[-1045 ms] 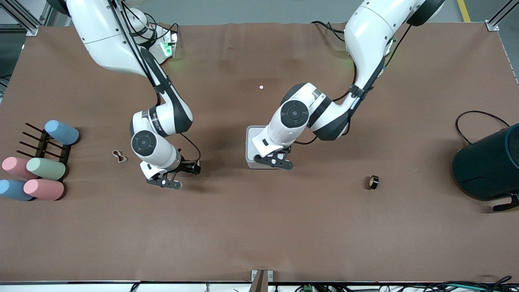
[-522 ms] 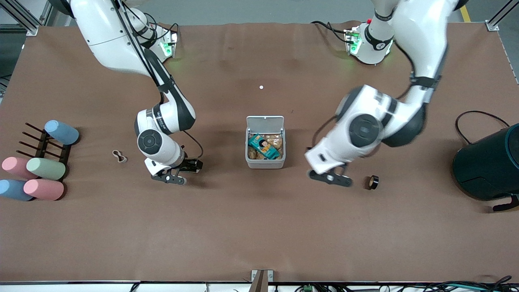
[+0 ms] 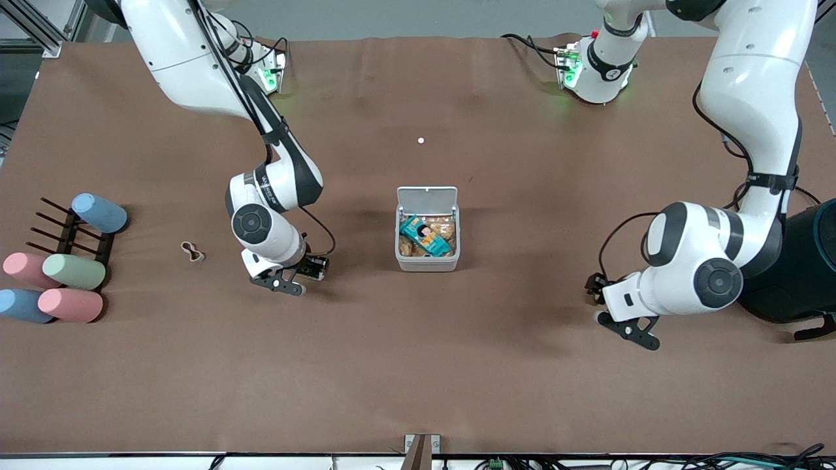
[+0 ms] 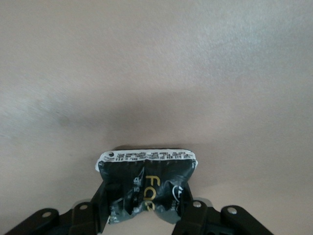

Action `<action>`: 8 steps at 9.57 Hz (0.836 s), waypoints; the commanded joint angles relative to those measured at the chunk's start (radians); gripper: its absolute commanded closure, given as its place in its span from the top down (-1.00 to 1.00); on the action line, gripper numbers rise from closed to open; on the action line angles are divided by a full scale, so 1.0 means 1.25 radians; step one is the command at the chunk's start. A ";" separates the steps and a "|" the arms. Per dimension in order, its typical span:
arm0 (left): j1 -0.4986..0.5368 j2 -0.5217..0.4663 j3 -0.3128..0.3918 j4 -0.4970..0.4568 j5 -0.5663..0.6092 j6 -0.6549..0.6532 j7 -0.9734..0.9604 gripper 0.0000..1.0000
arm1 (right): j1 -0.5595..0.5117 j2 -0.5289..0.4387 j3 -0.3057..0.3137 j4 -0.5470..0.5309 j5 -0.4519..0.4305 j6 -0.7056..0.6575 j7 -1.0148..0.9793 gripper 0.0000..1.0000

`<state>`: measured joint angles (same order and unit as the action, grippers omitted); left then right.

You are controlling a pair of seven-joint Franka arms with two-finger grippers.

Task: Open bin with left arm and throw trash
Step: 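Grasp the tape with the left gripper while the right gripper carries the packet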

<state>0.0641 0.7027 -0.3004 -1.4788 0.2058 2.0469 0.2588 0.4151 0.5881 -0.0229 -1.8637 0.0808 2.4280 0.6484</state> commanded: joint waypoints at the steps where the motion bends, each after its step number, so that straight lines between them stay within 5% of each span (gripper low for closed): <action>1: 0.016 -0.019 -0.008 -0.084 0.039 0.091 0.002 1.00 | 0.000 -0.019 -0.001 0.106 0.010 -0.085 0.078 -0.71; 3: 0.031 -0.019 -0.008 -0.135 0.039 0.156 0.002 0.99 | 0.011 -0.015 0.001 0.294 0.036 -0.230 0.192 -0.71; 5: 0.046 -0.021 -0.008 -0.163 0.040 0.180 0.003 0.82 | 0.087 -0.015 0.004 0.343 0.048 -0.234 0.224 -0.68; 8: 0.066 -0.022 -0.010 -0.177 0.039 0.179 0.003 0.01 | 0.204 -0.003 0.002 0.350 0.037 -0.226 0.220 -0.64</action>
<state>0.1243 0.7060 -0.3009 -1.6565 0.2361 2.2548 0.2592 0.6270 0.5714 -0.0109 -1.4363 0.1353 2.1406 0.9133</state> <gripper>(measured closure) 0.326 0.595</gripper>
